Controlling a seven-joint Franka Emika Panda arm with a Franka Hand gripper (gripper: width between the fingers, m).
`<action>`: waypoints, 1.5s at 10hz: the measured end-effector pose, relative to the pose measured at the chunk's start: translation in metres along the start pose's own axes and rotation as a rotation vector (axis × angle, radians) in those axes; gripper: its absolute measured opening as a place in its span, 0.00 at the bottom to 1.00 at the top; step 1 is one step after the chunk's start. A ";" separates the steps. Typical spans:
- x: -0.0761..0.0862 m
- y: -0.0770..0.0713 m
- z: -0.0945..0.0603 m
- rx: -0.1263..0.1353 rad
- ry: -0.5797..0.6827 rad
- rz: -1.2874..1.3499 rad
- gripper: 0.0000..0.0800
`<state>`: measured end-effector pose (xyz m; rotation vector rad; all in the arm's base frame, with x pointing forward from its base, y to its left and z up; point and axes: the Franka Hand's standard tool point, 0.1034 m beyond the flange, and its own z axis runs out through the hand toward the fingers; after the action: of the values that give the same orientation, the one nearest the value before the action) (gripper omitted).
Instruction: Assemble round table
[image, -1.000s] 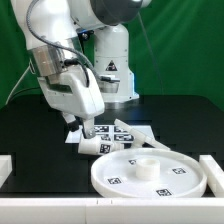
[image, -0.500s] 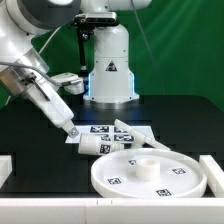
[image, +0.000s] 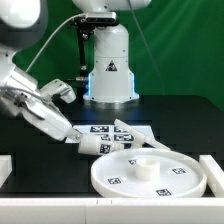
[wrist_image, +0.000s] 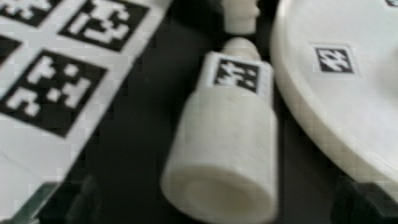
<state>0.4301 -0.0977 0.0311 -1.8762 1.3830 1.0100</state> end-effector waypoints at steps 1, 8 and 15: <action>0.004 0.000 0.000 0.000 -0.008 0.002 0.81; 0.006 -0.015 0.029 -0.033 0.029 0.032 0.81; 0.005 -0.015 0.033 -0.040 0.032 0.030 0.50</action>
Offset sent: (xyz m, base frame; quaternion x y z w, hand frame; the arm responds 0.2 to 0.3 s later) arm 0.0039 0.0182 -0.0077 0.0228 0.0073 0.0583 0.9980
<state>0.4381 -0.0694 0.0097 -1.9138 1.4224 1.0340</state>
